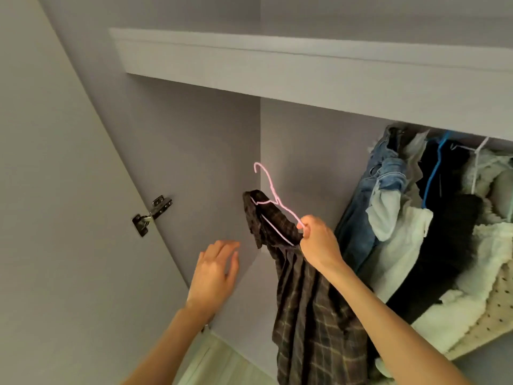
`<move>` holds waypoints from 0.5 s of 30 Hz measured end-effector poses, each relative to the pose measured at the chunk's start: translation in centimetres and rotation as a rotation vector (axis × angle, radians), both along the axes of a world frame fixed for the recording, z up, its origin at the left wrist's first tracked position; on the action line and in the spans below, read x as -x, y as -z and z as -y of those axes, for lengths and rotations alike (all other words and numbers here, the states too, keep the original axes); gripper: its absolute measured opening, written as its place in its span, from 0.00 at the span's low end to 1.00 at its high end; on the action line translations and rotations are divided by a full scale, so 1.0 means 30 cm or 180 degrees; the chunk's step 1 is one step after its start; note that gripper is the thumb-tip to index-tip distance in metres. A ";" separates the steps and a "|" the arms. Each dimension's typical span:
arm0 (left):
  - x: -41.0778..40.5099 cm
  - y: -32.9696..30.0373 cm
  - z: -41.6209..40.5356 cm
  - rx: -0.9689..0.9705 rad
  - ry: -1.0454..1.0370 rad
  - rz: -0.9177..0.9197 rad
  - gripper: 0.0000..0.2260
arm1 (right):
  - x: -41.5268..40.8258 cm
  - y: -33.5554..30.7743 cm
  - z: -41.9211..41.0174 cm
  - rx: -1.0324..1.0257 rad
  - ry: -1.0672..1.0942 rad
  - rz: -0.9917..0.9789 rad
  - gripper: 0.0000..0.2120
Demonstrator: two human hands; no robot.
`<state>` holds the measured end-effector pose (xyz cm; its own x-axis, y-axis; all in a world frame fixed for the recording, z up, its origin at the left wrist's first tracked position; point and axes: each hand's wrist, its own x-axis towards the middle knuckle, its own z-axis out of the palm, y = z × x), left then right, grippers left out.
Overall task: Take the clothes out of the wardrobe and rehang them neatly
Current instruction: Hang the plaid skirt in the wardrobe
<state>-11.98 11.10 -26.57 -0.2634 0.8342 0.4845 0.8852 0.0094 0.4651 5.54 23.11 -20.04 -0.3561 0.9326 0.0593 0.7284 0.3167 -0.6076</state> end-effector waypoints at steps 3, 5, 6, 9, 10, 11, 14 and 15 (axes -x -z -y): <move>0.013 0.072 0.078 0.0359 -0.0211 0.0226 0.19 | -0.012 0.088 0.028 0.0269 -0.0259 0.0264 0.08; 0.002 0.132 0.158 0.0538 -0.0387 0.0405 0.21 | -0.014 0.148 0.059 0.0350 -0.0372 0.0424 0.08; -0.002 0.167 0.205 0.0645 -0.0502 0.0511 0.21 | -0.015 0.176 0.082 0.0320 -0.0405 0.0520 0.09; -0.011 0.276 0.352 0.1165 -0.0868 0.0732 0.19 | -0.026 0.254 0.175 0.0011 -0.0587 0.0836 0.15; -0.011 0.307 0.398 0.1369 -0.1020 0.0750 0.19 | -0.030 0.275 0.209 -0.0058 -0.0687 0.0859 0.16; -0.013 0.330 0.441 0.1590 -0.1173 0.0771 0.20 | -0.033 0.292 0.240 -0.0085 -0.0797 0.0813 0.17; -0.020 0.373 0.558 0.2190 -0.1465 0.0787 0.22 | -0.020 0.331 0.316 0.0013 -0.1221 0.0437 0.19; -0.024 0.380 0.599 0.2324 -0.1440 0.0769 0.20 | -0.011 0.341 0.341 0.0095 -0.1381 0.0319 0.19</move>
<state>-11.27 -6.88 -37.96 -0.6684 0.7045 -0.2385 0.6035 0.7011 0.3798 5.87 12.88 -30.28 -0.7173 0.6964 -0.0202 0.5878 0.5893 -0.5543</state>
